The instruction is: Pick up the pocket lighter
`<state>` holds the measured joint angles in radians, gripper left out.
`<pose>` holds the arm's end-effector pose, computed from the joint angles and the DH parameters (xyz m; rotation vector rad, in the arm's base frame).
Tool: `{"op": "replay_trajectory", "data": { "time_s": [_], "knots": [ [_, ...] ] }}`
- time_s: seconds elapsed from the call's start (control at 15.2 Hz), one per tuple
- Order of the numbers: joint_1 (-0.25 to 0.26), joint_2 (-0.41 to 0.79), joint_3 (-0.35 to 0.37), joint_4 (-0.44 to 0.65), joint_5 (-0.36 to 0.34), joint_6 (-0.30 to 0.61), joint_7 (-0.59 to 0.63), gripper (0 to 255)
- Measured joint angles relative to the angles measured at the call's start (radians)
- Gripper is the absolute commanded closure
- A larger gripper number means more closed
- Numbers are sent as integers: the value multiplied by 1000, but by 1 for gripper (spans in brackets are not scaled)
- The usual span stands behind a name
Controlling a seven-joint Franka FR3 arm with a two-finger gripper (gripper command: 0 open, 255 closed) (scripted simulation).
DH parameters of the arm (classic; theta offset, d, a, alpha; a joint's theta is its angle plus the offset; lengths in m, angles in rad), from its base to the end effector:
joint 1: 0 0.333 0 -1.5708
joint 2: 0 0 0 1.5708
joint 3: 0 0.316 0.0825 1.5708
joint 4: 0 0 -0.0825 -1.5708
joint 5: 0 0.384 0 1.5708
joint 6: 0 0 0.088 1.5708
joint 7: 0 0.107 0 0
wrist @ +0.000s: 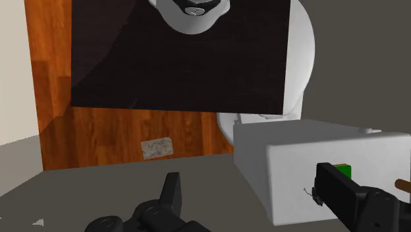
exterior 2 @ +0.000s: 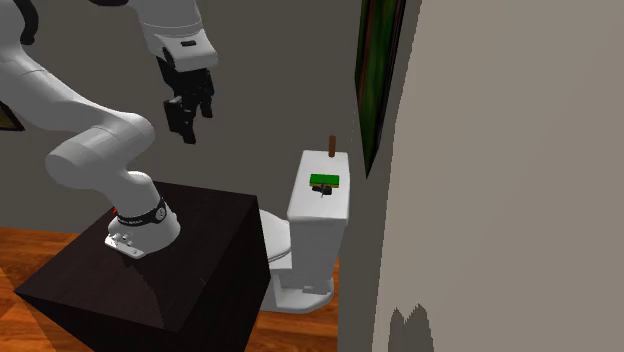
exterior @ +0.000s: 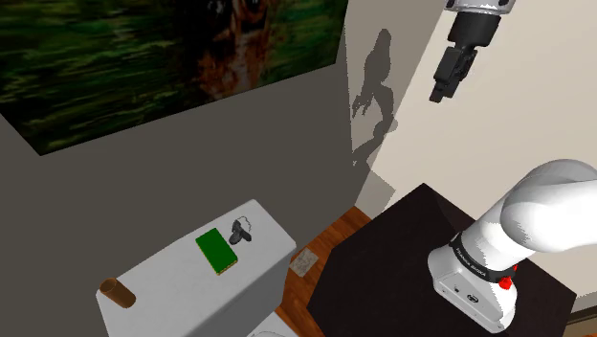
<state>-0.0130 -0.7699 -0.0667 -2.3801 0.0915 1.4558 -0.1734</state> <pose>0.2964 -0.0182 0.5658 -2.9742 -0.1780 0.2066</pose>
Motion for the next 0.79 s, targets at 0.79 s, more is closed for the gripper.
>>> {"op": "replay_trajectory", "data": {
  "time_s": [0.79],
  "knots": [
    [68, 112, 124, -173, 125, 326, 86, 0]
  ]
}}
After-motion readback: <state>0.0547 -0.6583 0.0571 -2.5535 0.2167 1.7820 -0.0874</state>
